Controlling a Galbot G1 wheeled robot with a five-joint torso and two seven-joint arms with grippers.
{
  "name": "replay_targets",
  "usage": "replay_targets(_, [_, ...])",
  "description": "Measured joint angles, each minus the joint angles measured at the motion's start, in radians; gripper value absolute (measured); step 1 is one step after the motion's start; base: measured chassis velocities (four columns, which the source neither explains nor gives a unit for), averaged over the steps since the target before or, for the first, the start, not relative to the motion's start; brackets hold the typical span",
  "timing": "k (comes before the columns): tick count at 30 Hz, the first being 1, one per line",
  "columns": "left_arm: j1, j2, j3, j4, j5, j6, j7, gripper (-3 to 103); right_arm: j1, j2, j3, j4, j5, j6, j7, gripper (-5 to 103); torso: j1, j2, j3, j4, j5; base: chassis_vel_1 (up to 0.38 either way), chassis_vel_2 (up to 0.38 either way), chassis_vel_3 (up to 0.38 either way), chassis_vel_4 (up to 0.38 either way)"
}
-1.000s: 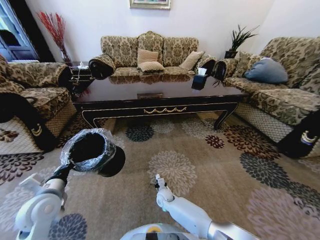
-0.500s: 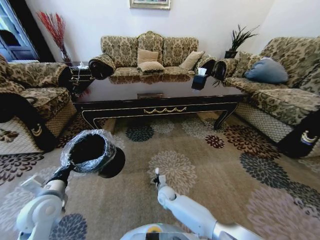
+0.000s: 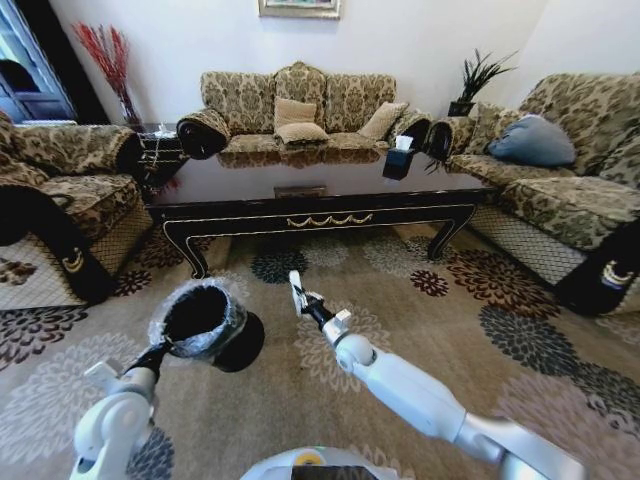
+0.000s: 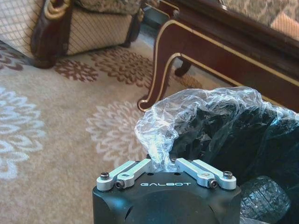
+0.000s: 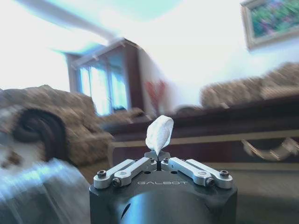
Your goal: Move to the front of the table and pick up the trash from the floor, then place it into the trash bin.
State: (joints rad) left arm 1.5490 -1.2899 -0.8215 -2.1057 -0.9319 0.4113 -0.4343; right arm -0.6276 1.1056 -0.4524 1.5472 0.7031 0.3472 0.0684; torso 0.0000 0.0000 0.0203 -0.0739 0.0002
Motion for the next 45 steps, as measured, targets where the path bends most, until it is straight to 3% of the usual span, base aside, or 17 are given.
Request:
replay_targets(2, [-0.007, -0.005, 0.046, 0.019, 0.041, -0.006, 0.007, 3, 0.025, 0.011, -0.027, 0.013, -0.002, 0.022, -0.015, 0, 0.0, 0.0, 0.0, 0.0, -0.0001, 0.0, 0.0, 0.0, 0.0])
replay_targets(12, [-0.085, -0.056, 0.191, 0.102, 0.087, -0.009, 0.009, 3, 0.084, 0.079, -0.086, -0.022, 0.006, 0.037, -0.088, 0, 0.0, 0.0, 0.0, -0.0001, -0.0004, 0.0, 0.0, 0.0, 0.0])
replay_targets(15, [-0.109, -0.064, 0.215, 0.128, 0.089, -0.012, 0.009, 3, 0.09, 0.09, -0.096, -0.04, 0.011, 0.045, -0.129, 0, 0.0, 0.0, 0.0, 0.0003, 0.0, 0.0, 0.0, 0.0, 0.0])
replay_targets(18, [-0.151, -0.089, 0.252, 0.166, 0.094, -0.022, 0.009, 3, 0.081, 0.101, -0.098, -0.068, 0.032, 0.056, -0.218, 0, 0.0, 0.0, 0.0, -0.0003, -0.0001, 0.0, 0.0, 0.0, 0.0])
replay_targets(28, [-0.183, -0.103, 0.277, 0.166, 0.088, -0.023, 0.007, 3, 0.047, 0.05, -0.107, -0.104, -0.017, 0.093, -0.275, -1, 0.0, 0.0, 0.0, -0.0003, 0.0, 0.0, 0.0, 0.0, 0.0])
replay_targets(31, [-0.177, -0.089, 0.268, 0.153, 0.085, -0.022, 0.006, 3, 0.035, 0.04, -0.103, -0.106, -0.036, 0.128, -0.285, 15, 0.0, 0.0, 0.0, 0.0, 0.0, 0.0, 0.0, 0.0, 0.0])
replay_targets(34, [-0.174, -0.088, 0.263, 0.147, 0.085, -0.022, 0.006, 3, 0.031, 0.034, -0.104, -0.108, -0.039, 0.149, -0.295, 20, 0.0, 0.0, 0.0, 0.0001, -0.0001, 0.0, 0.0, 0.0, 0.0])
replay_targets(37, [-0.166, -0.089, 0.261, 0.138, 0.086, -0.021, 0.006, 3, 0.026, 0.031, -0.104, -0.114, -0.04, 0.174, -0.306, 37, 0.0, 0.0, 0.0, -0.0001, -0.0001, 0.0, 0.0, 0.0, 0.0])
replay_targets(38, [-0.166, -0.089, 0.261, 0.138, 0.086, -0.021, 0.006, 3, 0.026, 0.031, -0.104, -0.114, -0.04, 0.174, -0.306, 37, 0.0, 0.0, 0.0, -0.0001, -0.0001, 0.0, 0.0, 0.0, 0.0])
replay_targets(40, [-0.16, -0.086, 0.257, 0.132, 0.086, -0.02, 0.006, 3, 0.023, 0.023, -0.101, -0.113, -0.041, 0.182, -0.308, 47, 0.0, 0.0, 0.0, 0.0, -0.0002, 0.0, 0.0, 0.0, 0.0])
replay_targets(45, [-0.146, -0.075, 0.244, 0.118, 0.087, -0.02, 0.006, 3, 0.012, -0.003, -0.09, -0.107, -0.05, 0.191, -0.308, 63, 0.0, 0.0, 0.0, 0.0, -0.0001, 0.0, 0.0, 0.0, 0.0])
